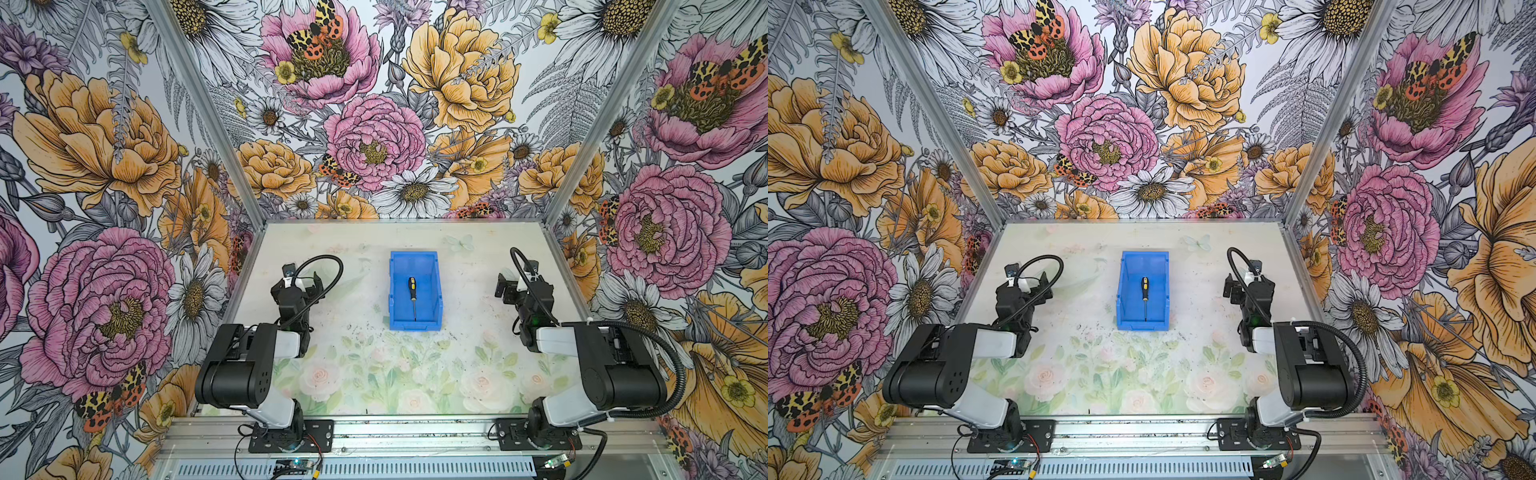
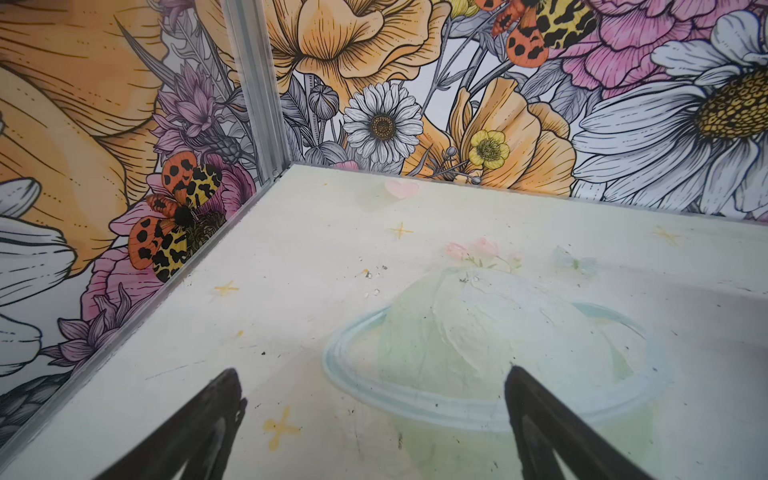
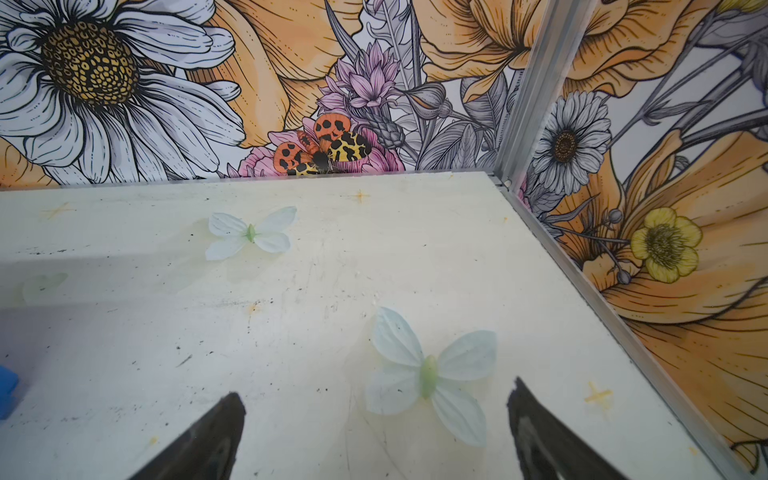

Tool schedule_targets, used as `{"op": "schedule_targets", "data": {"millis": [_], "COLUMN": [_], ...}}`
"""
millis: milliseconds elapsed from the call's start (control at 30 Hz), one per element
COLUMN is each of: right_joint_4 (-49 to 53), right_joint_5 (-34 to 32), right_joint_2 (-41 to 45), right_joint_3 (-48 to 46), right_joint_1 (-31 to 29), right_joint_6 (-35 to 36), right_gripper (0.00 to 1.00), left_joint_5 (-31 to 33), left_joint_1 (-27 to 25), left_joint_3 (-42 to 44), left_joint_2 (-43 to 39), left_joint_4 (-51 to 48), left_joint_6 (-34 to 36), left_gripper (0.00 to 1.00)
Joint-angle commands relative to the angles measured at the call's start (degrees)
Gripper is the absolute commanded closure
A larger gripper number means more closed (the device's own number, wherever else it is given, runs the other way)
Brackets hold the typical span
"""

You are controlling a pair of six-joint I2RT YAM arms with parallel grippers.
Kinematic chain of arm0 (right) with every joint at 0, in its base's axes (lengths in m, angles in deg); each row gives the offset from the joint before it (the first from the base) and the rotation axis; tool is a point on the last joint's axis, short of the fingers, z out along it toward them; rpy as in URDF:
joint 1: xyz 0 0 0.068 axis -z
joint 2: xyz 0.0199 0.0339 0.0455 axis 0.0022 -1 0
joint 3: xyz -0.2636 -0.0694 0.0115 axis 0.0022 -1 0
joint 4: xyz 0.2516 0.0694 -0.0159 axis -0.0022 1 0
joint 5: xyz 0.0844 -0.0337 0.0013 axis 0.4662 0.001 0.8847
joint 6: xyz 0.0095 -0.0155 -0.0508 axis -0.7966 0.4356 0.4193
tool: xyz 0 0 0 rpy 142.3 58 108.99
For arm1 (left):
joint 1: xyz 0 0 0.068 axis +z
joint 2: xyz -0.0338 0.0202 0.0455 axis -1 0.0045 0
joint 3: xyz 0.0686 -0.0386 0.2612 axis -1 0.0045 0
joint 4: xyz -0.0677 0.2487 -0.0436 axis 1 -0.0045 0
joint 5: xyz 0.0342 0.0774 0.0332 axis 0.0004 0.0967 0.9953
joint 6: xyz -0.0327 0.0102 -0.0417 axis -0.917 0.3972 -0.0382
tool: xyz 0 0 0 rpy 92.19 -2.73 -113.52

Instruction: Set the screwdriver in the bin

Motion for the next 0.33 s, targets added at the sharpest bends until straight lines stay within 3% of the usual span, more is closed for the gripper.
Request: {"op": "schedule_targets", "data": {"millis": [0, 100, 200, 300], "right_joint_4": [-2.3, -2.3, -2.3, -2.2], "right_joint_5": [-0.1, -0.1, -0.1, -0.1], "right_joint_2": [-0.7, -0.6, -0.7, -0.6], "right_joint_3": [-0.6, -0.6, -0.6, -0.6], "right_joint_1": [-0.3, -0.3, -0.3, -0.3], "right_joint_6": [0.5, 0.5, 0.4, 0.5], "right_gripper": [0.01, 0.00, 0.01, 0.00], "left_joint_5": [2.3, 2.3, -4.0, -4.7], "left_joint_1": [-0.8, -1.0, 1.5, 1.3], "left_joint_3": [0.8, 0.9, -0.3, -0.3], "left_joint_2": [0.1, 0.2, -0.2, -0.2], "left_joint_4": [3.0, 3.1, 0.0, 0.3], "left_joint_6": [1.5, 1.8, 0.6, 1.1], "left_gripper": [0.01, 0.01, 0.01, 0.01]}}
